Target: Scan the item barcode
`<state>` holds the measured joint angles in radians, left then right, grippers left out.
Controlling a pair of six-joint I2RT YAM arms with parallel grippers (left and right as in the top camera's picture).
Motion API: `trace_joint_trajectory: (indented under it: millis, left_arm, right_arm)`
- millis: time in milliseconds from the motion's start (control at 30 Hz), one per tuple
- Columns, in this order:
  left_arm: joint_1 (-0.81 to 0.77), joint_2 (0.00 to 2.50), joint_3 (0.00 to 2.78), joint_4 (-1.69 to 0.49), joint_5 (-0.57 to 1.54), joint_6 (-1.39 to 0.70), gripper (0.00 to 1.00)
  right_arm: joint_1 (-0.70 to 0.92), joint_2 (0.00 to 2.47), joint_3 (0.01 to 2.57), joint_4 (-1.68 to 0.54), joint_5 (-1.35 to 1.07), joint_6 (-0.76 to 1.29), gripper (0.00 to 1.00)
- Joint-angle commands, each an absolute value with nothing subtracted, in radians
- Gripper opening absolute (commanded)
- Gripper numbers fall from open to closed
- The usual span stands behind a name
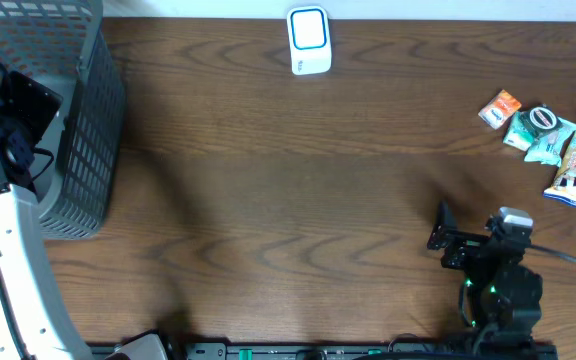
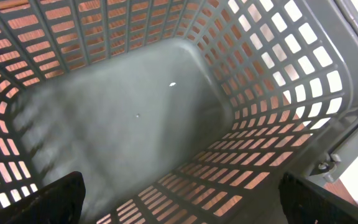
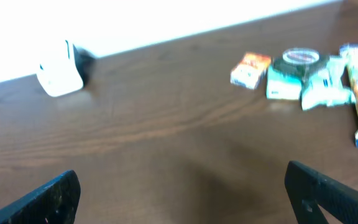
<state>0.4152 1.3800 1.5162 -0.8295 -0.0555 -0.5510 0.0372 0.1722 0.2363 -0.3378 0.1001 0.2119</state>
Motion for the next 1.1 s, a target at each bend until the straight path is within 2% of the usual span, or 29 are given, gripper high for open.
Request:
trace_joint_trajectory:
  millis: [0, 200, 367, 600, 1067]
  left_arm:
    - [0.419, 1.38, 1.522, -0.83, -0.065, -0.555, 0.98]
    - [0.419, 1.38, 1.522, -0.83, -0.065, -0.555, 0.98]
    - [0.419, 1.38, 1.522, -0.83, -0.065, -0.555, 0.98]
    - [0.419, 1.38, 1.522, -0.83, -0.065, -0.555, 0.98]
    - [0.419, 1.38, 1.522, -0.83, -0.065, -0.555, 0.98]
  right_arm:
    - [0.04, 0.121, 0.184, -0.292, 0.094, 0.166, 0.99]
    - [0.04, 0.08, 0.079, -0.104, 0.018, 0.068, 0.99]
    - [0.04, 0.08, 0.003, 0.033, 0.019, 0.07, 0.99]
    - [0.04, 0.005, 0.006, -0.01, 0.019, 0.062, 0.99]
    - [0.04, 0.006, 0.006, -0.075, 0.015, 0.062, 0.99]
